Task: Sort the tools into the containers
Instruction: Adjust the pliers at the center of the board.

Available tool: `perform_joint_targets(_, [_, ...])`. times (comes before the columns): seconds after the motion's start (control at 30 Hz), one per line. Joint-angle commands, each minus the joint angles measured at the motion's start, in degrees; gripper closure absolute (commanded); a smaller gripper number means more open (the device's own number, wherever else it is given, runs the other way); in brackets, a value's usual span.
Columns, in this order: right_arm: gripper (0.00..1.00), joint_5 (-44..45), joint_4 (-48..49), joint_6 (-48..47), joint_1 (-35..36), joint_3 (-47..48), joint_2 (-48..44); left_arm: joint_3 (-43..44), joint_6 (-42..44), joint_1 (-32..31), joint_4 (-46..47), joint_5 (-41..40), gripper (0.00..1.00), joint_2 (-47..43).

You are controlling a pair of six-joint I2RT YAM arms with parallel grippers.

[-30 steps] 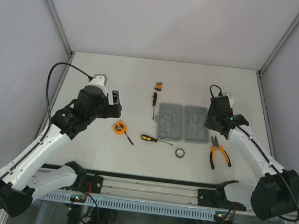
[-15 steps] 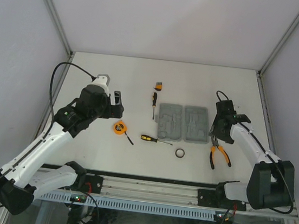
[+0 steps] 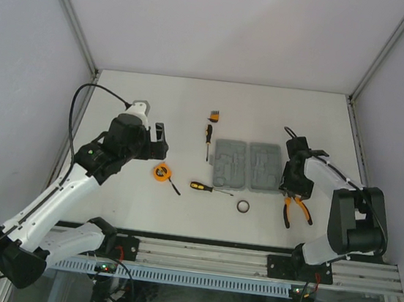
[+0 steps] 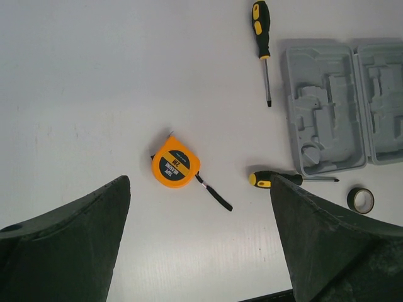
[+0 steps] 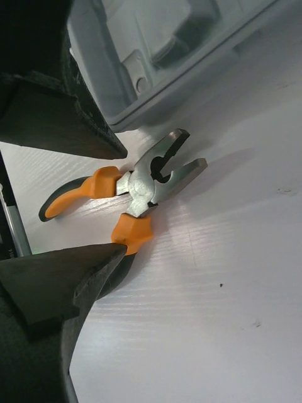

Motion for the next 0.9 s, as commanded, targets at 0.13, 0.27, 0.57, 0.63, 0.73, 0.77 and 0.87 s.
perform_joint_targets(0.13, [0.53,-0.24,2.94,-2.55,-1.72,2.99,4.39,-1.25,0.94,0.45,2.10,1.30,0.06,0.04])
perform_joint_targets(0.27, [0.58,-0.98,4.17,-3.01,-2.56,3.26,5.74,-1.15,0.94,0.45,2.18,1.84,0.06,0.43])
perform_joint_targets(0.57, [0.76,-0.93,5.11,-3.05,-3.83,4.33,5.34,-1.17,0.85,2.19,2.34,2.56,0.07,0.84])
perform_joint_targets(0.63, [0.69,-1.42,5.30,-2.96,-3.78,4.34,4.32,-1.17,0.85,2.30,2.39,2.66,0.07,0.92])
perform_joint_targets(0.73, [0.62,-2.01,4.96,-3.11,-3.61,4.72,2.61,-1.17,0.75,2.39,2.43,2.85,0.07,0.99])
perform_joint_targets(0.77, [0.61,-2.40,4.79,-3.29,-3.57,5.02,2.16,-1.17,0.69,2.43,2.43,2.92,0.07,1.10])
perform_joint_targets(0.87, [0.60,-2.56,4.38,-3.44,-3.34,5.71,1.55,-1.23,0.76,2.56,2.43,3.21,0.07,1.15])
